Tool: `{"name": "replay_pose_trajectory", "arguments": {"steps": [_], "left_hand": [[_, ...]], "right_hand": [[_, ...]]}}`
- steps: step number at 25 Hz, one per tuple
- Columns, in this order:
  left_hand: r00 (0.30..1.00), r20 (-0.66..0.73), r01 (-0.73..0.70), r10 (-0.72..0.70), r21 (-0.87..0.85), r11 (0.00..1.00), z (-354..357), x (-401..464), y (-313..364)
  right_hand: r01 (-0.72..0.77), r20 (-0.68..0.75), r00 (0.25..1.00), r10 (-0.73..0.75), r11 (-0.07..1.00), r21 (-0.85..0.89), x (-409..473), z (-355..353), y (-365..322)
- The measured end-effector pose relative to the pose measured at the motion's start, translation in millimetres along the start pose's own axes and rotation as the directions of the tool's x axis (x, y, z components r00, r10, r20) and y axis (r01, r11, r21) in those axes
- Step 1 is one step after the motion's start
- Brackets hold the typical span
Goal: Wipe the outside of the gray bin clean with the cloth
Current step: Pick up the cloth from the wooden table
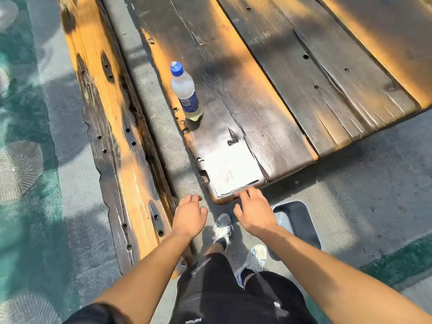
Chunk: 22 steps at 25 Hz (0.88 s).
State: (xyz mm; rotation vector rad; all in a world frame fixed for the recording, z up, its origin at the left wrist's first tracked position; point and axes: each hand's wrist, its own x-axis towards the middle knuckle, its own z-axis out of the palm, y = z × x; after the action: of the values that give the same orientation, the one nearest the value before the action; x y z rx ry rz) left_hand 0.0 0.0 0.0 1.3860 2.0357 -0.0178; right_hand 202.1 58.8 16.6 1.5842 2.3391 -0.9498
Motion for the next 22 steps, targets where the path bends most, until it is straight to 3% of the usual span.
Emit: {"name": "replay_pose_trajectory", "arguments": {"steps": [3,5,10,16,22], "left_hand": [[0.981,-0.148,-0.122,0.123,0.019,0.992,-23.8,54.0,-13.5],[0.947,-0.189,-0.254,0.26,0.055,0.966,-47.1,90.8,-12.7],[0.787,-0.057,-0.599,0.614,0.17,0.783,-66.0,178.9,5.8],[0.637,0.052,-0.734,0.769,0.346,0.585,-59.3,248.0,35.3],[0.576,0.015,-0.755,0.817,0.392,0.525,-62.0,262.7,44.1]], "right_hand": [[0.0,-0.232,0.973,-0.013,0.999,-0.055,33.1,10.4,-15.7],[-0.038,-0.251,0.968,0.02,0.997,-0.065,53.0,12.5,-31.3],[-0.144,-0.278,0.955,0.101,0.98,-0.139,93.9,20.8,-46.3],[-0.179,-0.264,0.957,0.124,0.964,-0.195,111.2,34.6,-37.5],[-0.149,-0.345,0.936,0.07,0.967,-0.208,106.4,42.6,-27.6]]}}
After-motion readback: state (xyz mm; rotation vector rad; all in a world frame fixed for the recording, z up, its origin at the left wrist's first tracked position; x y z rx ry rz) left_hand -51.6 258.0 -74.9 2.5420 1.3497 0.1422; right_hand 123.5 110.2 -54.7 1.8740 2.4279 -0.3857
